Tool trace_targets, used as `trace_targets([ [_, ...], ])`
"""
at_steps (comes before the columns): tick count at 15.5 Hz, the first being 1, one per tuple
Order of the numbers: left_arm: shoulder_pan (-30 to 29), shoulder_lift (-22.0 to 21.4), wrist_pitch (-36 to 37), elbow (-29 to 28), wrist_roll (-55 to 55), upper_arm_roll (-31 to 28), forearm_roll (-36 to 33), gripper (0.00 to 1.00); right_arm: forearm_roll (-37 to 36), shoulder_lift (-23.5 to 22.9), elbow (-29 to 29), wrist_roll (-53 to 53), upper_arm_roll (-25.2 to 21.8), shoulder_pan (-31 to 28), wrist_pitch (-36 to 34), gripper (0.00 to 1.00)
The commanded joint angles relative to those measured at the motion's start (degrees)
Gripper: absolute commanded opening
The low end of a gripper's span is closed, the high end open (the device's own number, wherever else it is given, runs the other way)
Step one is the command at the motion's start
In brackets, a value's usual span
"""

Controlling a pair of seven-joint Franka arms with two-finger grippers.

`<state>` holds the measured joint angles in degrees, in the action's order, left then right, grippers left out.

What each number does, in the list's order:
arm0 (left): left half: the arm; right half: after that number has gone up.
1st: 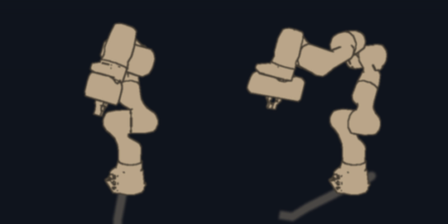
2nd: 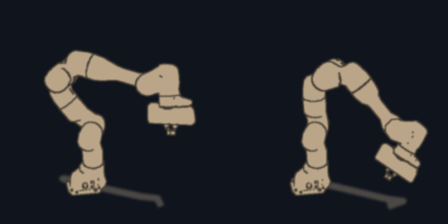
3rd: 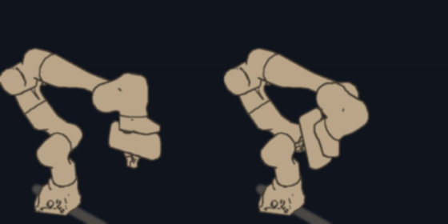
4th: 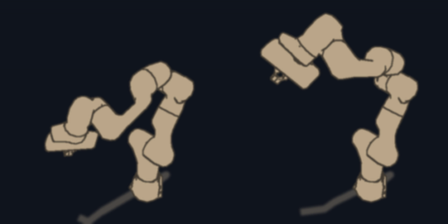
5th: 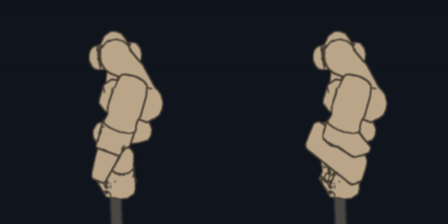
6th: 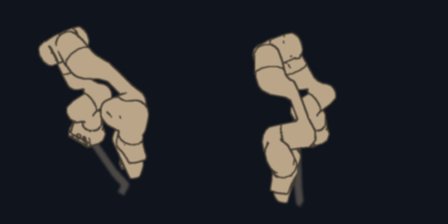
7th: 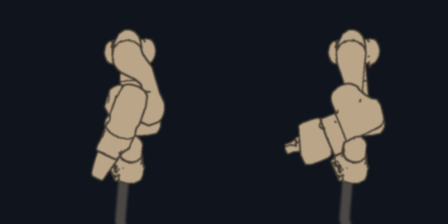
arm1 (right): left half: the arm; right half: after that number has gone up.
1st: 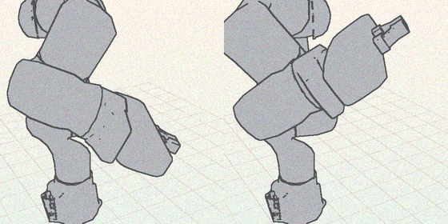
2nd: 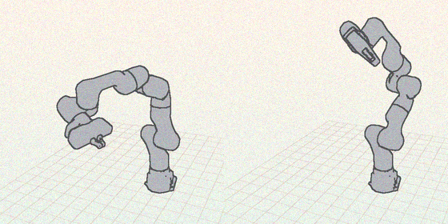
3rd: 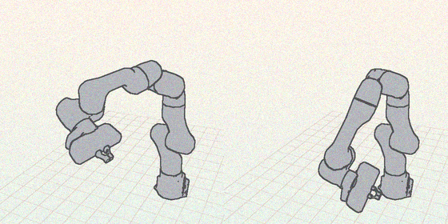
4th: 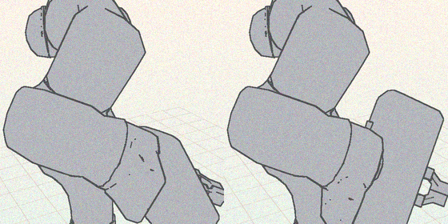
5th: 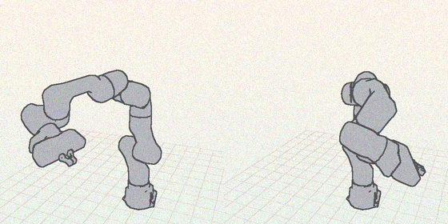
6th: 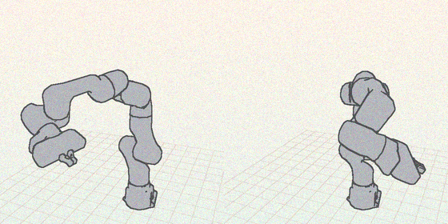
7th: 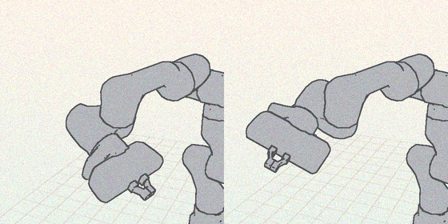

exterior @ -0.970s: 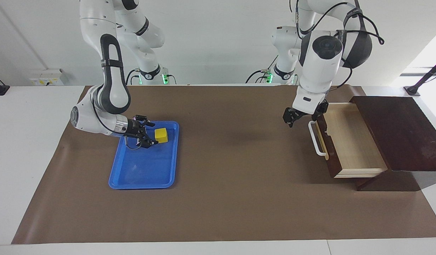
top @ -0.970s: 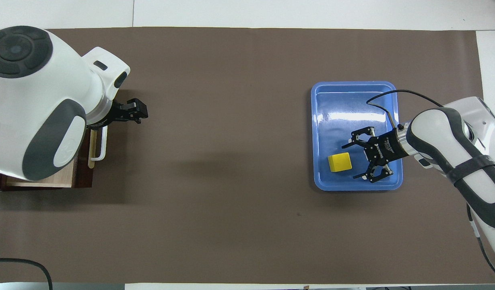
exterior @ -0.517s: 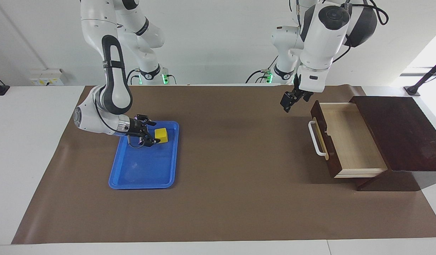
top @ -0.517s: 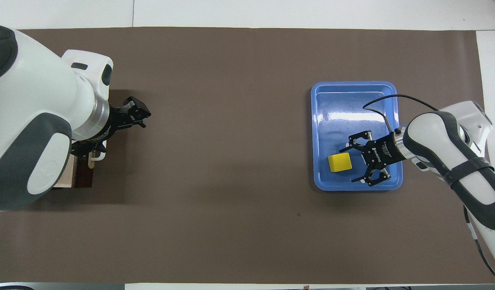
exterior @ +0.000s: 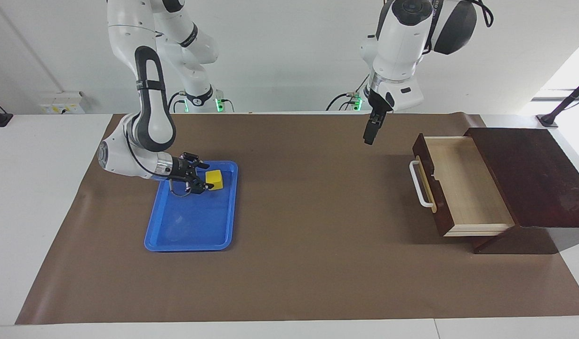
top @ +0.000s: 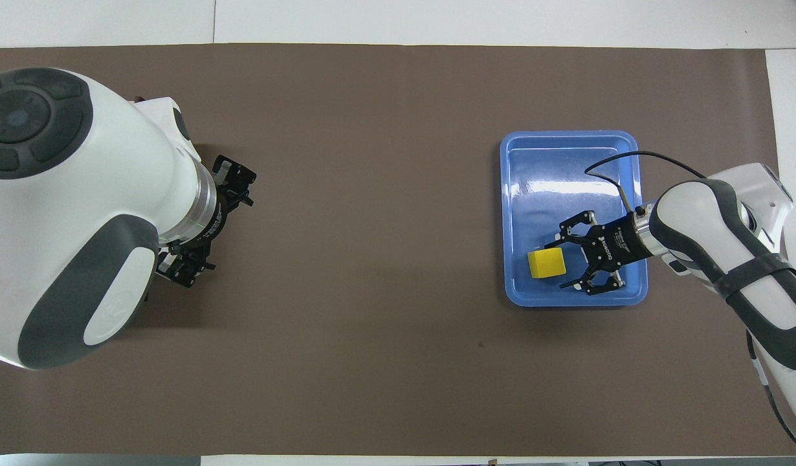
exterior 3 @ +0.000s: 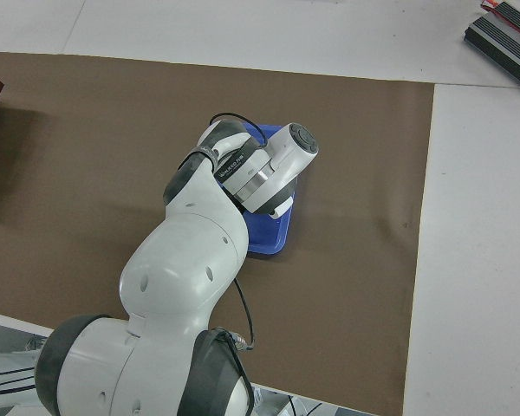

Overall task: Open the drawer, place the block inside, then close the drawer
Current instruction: 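Grasp the yellow block with the right gripper and lift it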

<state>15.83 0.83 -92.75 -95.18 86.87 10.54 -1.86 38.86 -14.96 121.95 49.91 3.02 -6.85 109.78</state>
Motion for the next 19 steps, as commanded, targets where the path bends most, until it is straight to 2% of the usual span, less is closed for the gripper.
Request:
trace_targets([
  [1, -1.76, -1.62, -4.09, -4.66, 4.26, -0.43, 1.86, 1.00, 2.27, 1.25, 1.45, -1.74, 0.14, -0.18, 1.31, 0.21],
  [2, -1.68, -1.10, -4.97, -4.67, 6.71, -0.43, 1.86, 1.00, 2.36, 1.25, 1.36, -1.74, 0.14, -0.18, 1.40, 0.06],
  [3, -1.42, -0.92, -5.50, -4.93, 9.00, -0.35, 1.86, 1.00, 2.36, 1.07, 1.10, -1.74, 0.14, -0.18, 1.31, 0.00],
  [7, -0.97, -1.97, -7.79, -8.62, 13.06, -0.35, 1.86, 1.00, 2.36, 0.81, -1.53, -1.39, 0.14, -0.09, 1.14, 0.00],
  [10, -0.89, -2.41, -8.93, -9.76, 13.24, -0.17, 1.94, 1.00, 2.27, 0.81, -8.37, 3.42, 0.23, 1.92, -0.18, 0.00],
  [16, 1.22, 2.77, -12.71, -8.19, 26.32, -0.17, 1.94, 1.00, 2.80, 0.81, -19.54, 21.25, 0.49, 14.13, 1.13, 0.00],
  [19, 1.40, 6.27, -15.43, -4.77, 32.55, -0.17, 4.74, 1.00, 4.29, 0.81, -20.61, 28.21, 0.49, 21.24, 6.65, 0.00],
])
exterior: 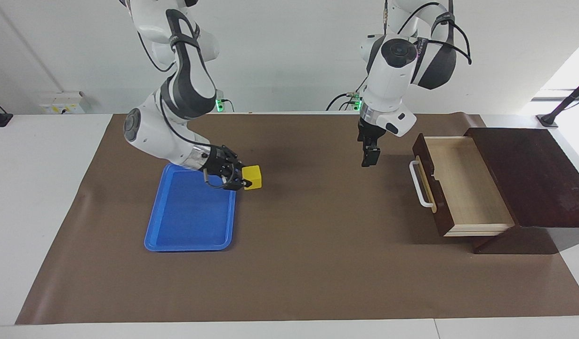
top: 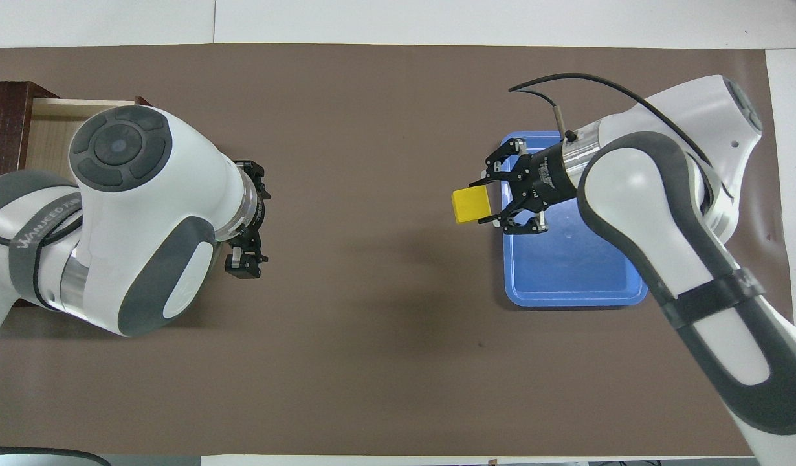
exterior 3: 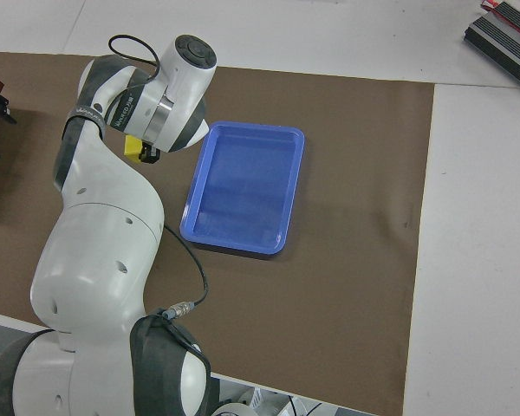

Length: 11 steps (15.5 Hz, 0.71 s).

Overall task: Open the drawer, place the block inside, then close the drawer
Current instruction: 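Grasp the yellow block with the right gripper and lift it, then carry the block toward the left gripper while the left gripper grasps it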

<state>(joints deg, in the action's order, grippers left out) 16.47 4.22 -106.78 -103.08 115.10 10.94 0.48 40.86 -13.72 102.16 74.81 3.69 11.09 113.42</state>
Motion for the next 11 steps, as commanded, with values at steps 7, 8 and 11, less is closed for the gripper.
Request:
trace_targets([
  [7, 5.77, 5.89, -12.20, 2.19, 11.63, -0.22, 2.86, 1.00, 4.14, -0.86, -0.74, 11.14, -0.09, 13.07, 12.87, 0.00],
  [8, 7.07, 5.72, -14.05, 1.22, 12.24, -0.22, 2.95, 1.00, 4.14, -0.87, -0.65, 11.49, -0.09, 13.60, 13.31, 0.00],
  [11, 8.14, 5.10, -16.26, -0.89, 13.39, -0.22, 2.95, 1.00, 4.31, -0.95, -0.74, 11.50, -0.09, 13.61, 13.32, 0.00],
])
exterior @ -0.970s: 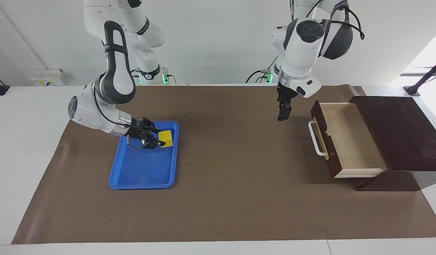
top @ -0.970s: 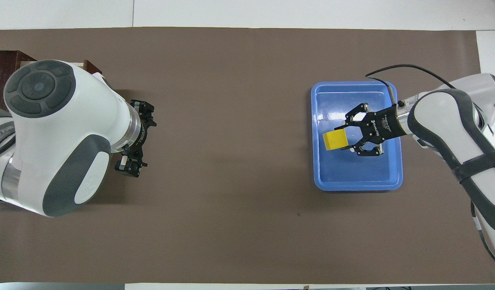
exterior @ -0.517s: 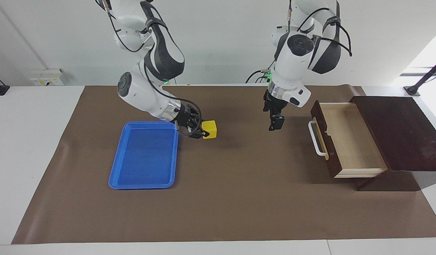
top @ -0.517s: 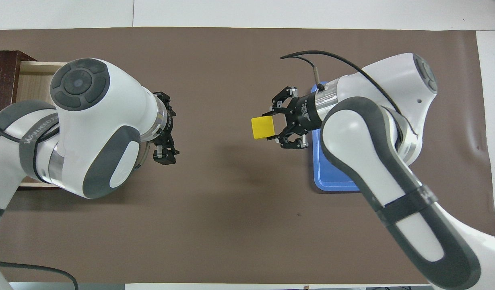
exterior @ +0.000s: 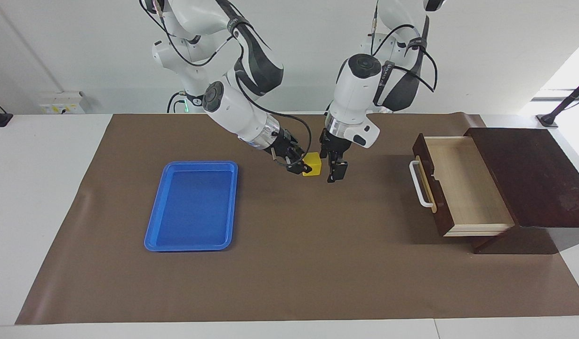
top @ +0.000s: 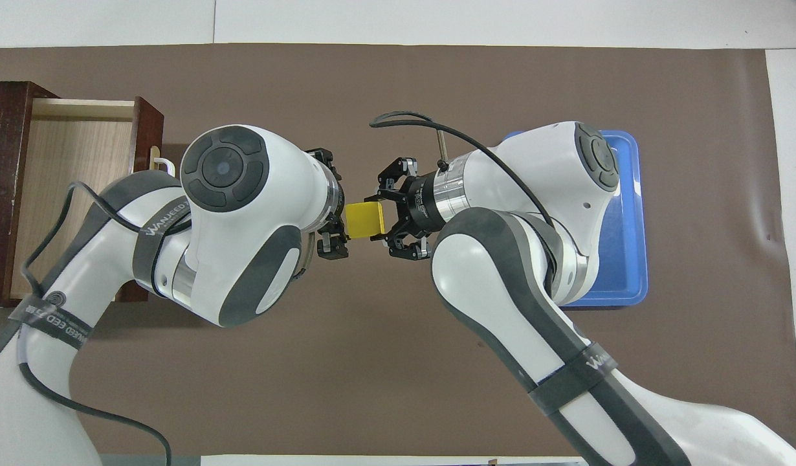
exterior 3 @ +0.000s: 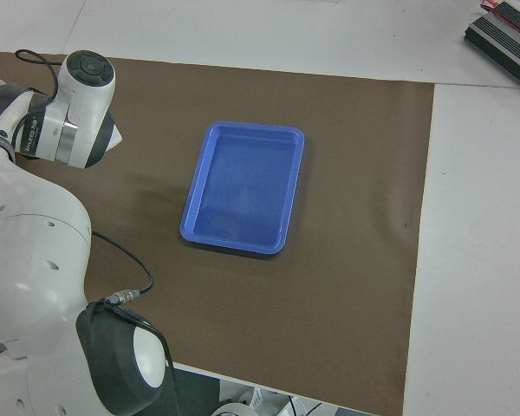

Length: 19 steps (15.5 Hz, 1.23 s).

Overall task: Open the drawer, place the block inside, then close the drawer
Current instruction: 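Carry the block toward the left gripper while the left gripper grasps it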

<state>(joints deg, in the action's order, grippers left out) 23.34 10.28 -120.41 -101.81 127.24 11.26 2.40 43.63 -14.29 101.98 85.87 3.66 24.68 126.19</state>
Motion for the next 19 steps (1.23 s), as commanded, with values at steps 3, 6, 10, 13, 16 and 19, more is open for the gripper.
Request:
trace_targets([
  [3, 1.97, -1.06, -2.64, -2.34, 1.34, -0.54, 1.03, 1.00, 2.08, -0.39, -0.55, 0.43, -0.14, -0.07, 0.46, 0.00],
  [6, 3.46, -1.49, -2.11, -2.96, 1.17, -0.54, 1.03, 1.00, 2.25, -0.39, -0.55, 0.43, -0.05, -0.16, 0.47, 0.00],
  [10, 3.47, -1.58, -1.85, -3.22, 1.43, -0.62, 1.03, 0.88, 2.25, -0.39, -0.55, 0.43, -0.05, -0.51, 0.29, 0.00],
  [13, 3.38, -1.76, -1.93, -3.22, 1.43, -0.54, 1.03, 0.14, 2.25, -0.39, -0.55, 0.35, -0.05, -0.69, 0.29, 0.00],
  [16, 3.12, -1.76, -1.93, -3.14, 1.34, -0.62, 1.03, 0.00, 2.25, -0.39, -0.64, 0.43, -0.05, -0.87, 0.03, 0.00],
  [19, 3.12, -1.76, -1.84, -3.14, 1.25, -0.62, 1.03, 0.00, 2.34, -0.12, -0.64, 0.96, -0.14, -0.95, -0.06, 0.00],
])
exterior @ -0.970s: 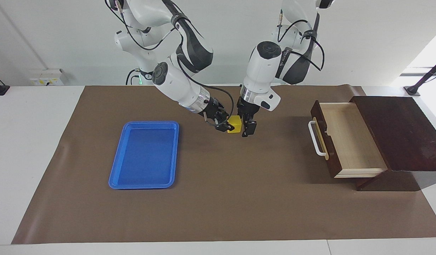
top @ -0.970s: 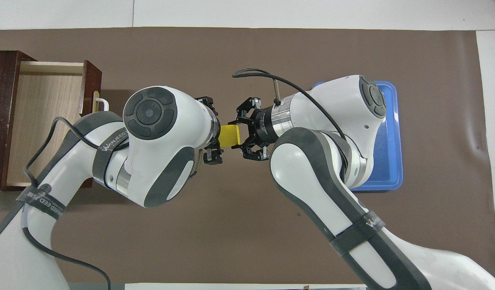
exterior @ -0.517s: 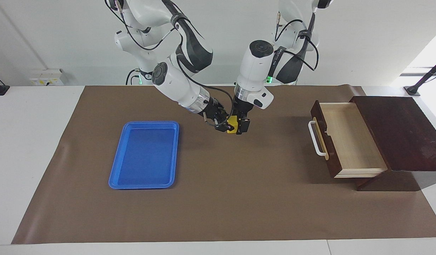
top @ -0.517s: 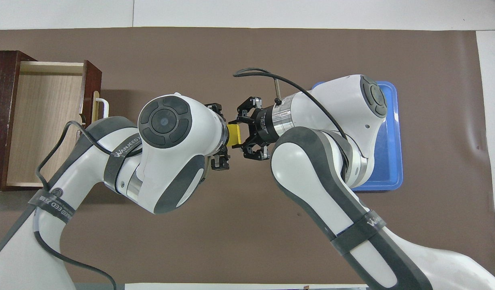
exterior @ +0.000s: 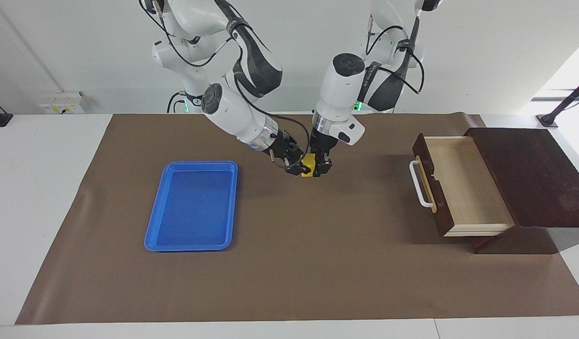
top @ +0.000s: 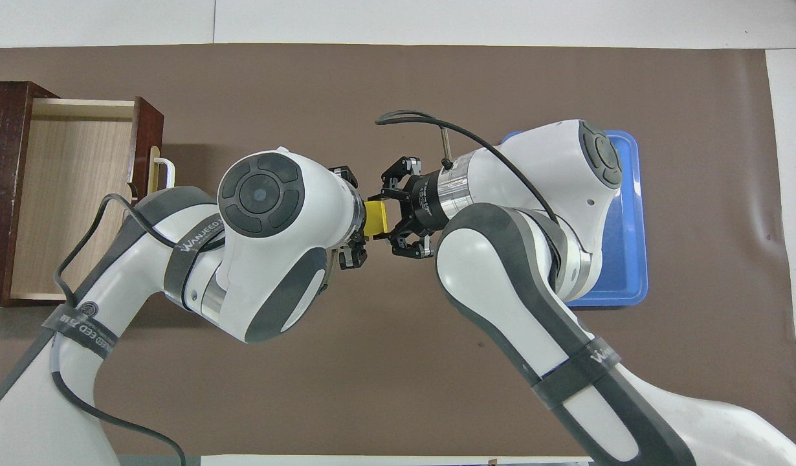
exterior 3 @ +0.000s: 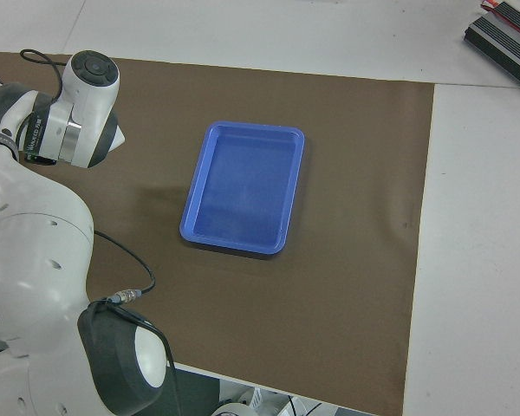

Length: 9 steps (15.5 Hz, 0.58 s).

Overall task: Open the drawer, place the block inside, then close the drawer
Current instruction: 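Carry the block toward the left gripper while the left gripper grasps it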

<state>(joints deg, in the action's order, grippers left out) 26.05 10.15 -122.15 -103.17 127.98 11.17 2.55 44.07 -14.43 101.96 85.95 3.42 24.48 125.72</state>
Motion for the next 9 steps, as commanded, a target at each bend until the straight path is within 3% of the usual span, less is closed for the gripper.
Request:
trace_targets([
  [1, 0.31, -1.63, -0.11, -1.77, 0.51, -0.53, 0.88, 0.00, 1.90, 0.19, -0.63, 1.23, 0.01, -1.10, 0.14, 0.26],
  [2, 0.23, -1.54, -0.11, -1.68, 0.43, -0.53, 0.88, 0.00, 1.81, 0.37, -0.63, 1.59, -0.07, -1.10, 0.14, 0.99],
  [7, -0.82, -1.54, 4.62, 0.60, -0.89, -0.88, 0.70, 0.00, 1.72, 0.54, -1.24, 1.85, -0.34, -1.89, -1.18, 1.00],
  [9, -4.58, -1.63, 9.71, 4.80, -2.73, -1.15, 0.61, 0.00, 1.46, 0.63, -1.68, 1.77, -0.51, -2.07, -1.79, 1.00],
])
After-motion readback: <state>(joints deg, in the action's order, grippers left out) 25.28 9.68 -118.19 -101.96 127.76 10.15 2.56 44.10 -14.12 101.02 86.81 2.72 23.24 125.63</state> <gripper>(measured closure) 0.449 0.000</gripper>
